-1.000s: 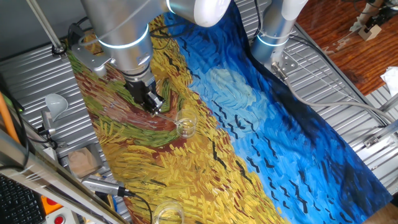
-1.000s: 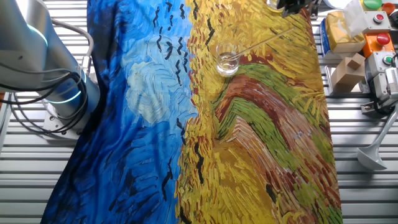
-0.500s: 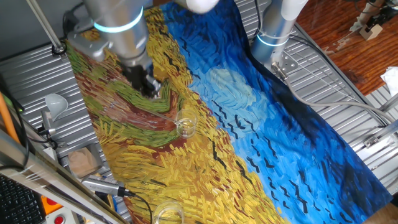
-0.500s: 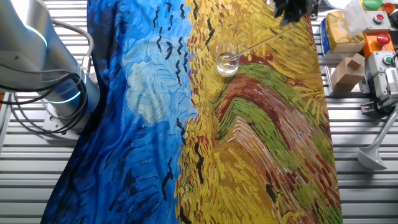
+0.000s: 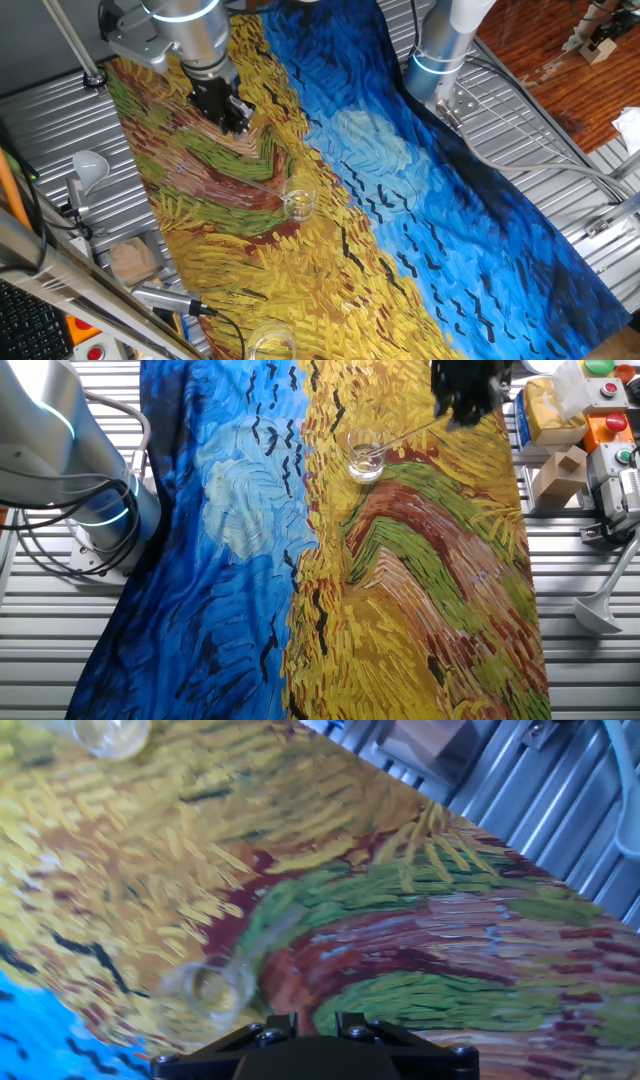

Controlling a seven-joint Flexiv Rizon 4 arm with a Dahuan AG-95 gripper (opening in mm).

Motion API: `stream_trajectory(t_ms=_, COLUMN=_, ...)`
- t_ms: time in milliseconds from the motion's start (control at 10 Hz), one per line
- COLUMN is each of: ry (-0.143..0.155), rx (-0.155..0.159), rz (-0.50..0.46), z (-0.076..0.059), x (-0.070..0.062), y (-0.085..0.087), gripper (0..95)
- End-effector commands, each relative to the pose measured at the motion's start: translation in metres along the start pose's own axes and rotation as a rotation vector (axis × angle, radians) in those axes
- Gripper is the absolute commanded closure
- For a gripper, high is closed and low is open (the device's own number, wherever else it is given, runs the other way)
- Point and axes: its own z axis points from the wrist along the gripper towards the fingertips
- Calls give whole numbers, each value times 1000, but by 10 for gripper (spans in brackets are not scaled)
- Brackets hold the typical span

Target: Stir the beaker with a glass rod

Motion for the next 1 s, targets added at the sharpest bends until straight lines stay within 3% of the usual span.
stream_trajectory(t_ms=100, ry=6, rx=7, rz=-7, z=3, x=2, y=-3, gripper=760)
stream_trajectory(t_ms=300, ry=3, rx=-2, rz=9, z=3, x=2, y=-3, gripper=760)
stream_trajectory(t_ms=600, ry=13, rx=35, rz=77, z=3, x=2, y=-3, gripper=760)
stream_trajectory(t_ms=700, ry=9, rx=41, rz=87, z=3, x=2, y=-3, gripper=950)
stream_trajectory(t_ms=1000, ry=4, rx=38, rz=86, z=3, x=2, y=-3, gripper=950)
